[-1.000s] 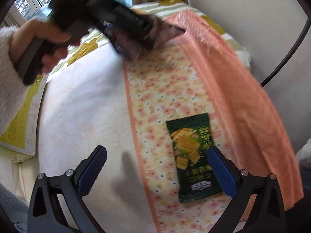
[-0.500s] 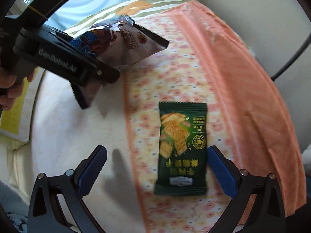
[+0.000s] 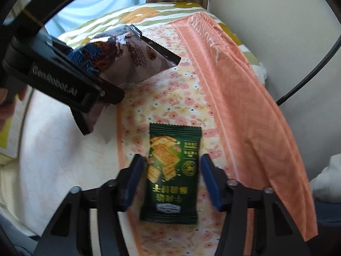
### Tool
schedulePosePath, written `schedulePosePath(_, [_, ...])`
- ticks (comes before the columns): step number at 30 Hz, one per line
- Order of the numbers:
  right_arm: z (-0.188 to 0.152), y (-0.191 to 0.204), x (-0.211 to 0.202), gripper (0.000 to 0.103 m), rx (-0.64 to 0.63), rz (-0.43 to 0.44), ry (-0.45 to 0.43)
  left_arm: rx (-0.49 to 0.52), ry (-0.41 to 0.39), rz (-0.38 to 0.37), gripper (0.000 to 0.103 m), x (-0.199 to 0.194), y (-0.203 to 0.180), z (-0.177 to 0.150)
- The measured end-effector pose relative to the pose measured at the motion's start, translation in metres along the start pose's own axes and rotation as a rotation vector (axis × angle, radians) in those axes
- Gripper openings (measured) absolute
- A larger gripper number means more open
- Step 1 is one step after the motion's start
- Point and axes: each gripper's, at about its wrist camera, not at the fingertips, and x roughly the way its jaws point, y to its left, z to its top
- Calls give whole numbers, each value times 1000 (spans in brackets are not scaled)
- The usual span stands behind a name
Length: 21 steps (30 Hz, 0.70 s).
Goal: Organize snacks
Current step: 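Grasp the dark Sponge bag with the left gripper while the right grasps the green cracker packet, then carry both packets into the cardboard box and open both grippers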
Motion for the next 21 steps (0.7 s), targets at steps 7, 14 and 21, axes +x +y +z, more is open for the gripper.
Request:
schedulePosePath(7, [-4, -7, -5, 41, 2, 7, -10, -33, -38, 19, 85, -21, -3, -11])
schedulePosePath(14, [-3, -17, -43, 41, -9, 16, -63, -112, -136, 46, 85, -75, 3, -33])
schedulePosePath(21, [36, 1, -101, 41, -100, 73, -159, -313, -281, 99, 85, -164, 45, -79])
